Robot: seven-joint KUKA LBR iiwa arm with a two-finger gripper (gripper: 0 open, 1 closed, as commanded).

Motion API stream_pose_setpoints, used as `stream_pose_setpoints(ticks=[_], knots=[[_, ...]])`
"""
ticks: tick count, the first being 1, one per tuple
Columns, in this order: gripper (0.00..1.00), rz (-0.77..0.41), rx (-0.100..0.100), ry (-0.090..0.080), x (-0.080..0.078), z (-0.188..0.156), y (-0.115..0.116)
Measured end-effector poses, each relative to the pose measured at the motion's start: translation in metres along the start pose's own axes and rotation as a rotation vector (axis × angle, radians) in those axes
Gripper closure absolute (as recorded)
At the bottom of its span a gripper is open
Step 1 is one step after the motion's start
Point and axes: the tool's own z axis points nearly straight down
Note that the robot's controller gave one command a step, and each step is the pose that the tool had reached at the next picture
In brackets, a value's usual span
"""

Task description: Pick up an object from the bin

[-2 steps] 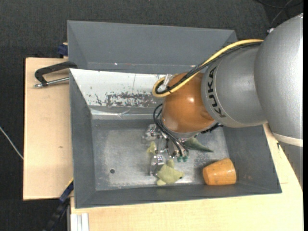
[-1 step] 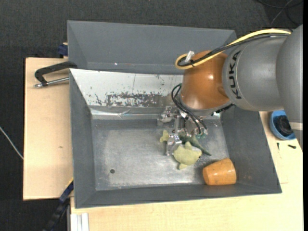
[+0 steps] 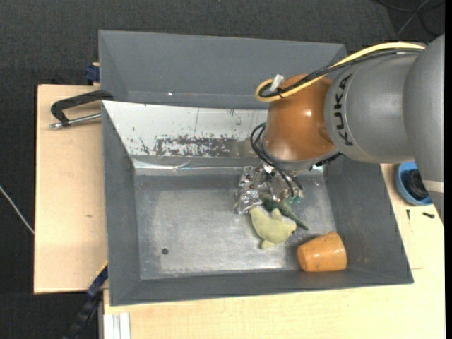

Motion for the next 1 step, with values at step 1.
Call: stream_pose_setpoints(ticks=[1], knots=[[1.0,-0.219,0.003,-0.008,0.0153,-0.1868,-0.0008]])
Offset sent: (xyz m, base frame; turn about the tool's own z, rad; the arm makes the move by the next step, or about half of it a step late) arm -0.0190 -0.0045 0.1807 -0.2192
